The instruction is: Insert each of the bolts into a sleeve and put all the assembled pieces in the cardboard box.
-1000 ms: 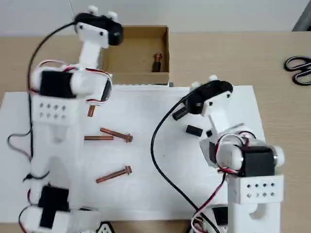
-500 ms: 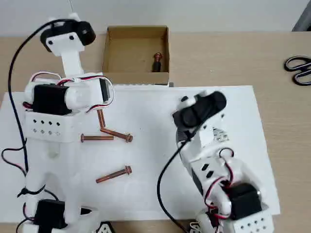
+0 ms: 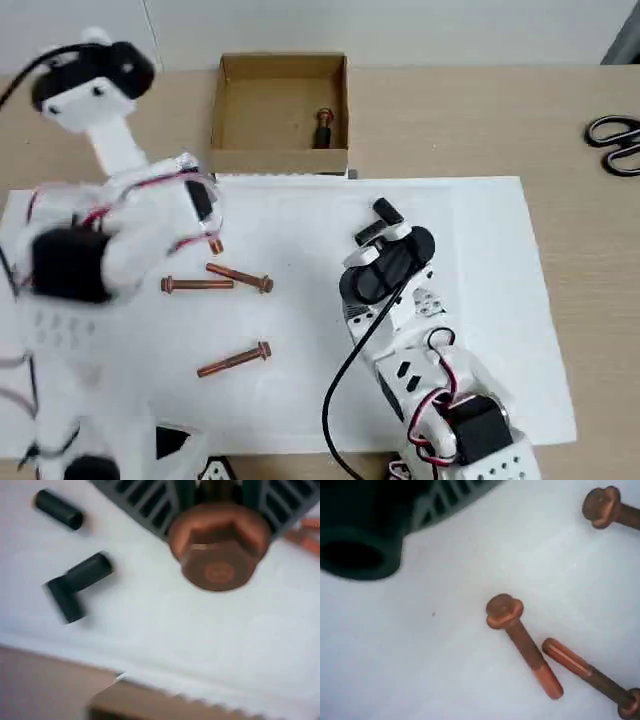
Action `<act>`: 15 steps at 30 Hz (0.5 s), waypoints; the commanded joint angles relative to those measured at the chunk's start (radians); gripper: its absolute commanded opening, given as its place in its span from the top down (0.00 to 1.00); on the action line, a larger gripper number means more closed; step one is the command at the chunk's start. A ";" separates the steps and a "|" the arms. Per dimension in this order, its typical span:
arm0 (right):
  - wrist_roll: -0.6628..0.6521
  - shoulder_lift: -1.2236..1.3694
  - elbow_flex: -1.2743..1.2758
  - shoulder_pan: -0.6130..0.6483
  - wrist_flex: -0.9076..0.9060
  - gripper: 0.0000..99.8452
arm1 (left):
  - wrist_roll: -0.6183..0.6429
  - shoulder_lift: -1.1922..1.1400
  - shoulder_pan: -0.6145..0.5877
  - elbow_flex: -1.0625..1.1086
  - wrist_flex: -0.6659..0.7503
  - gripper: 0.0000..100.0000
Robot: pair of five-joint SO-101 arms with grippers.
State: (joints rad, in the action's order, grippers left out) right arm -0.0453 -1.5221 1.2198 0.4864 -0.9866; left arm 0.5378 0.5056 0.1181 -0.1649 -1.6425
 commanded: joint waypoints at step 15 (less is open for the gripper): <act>0.011 -0.016 0.043 0.185 0.159 1.00 | 0.121 0.853 0.086 0.978 0.548 0.99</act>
State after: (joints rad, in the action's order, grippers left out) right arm -0.0391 -1.5267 1.2689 0.6506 -0.8577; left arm 0.6513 1.2283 0.1979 0.6912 -1.2083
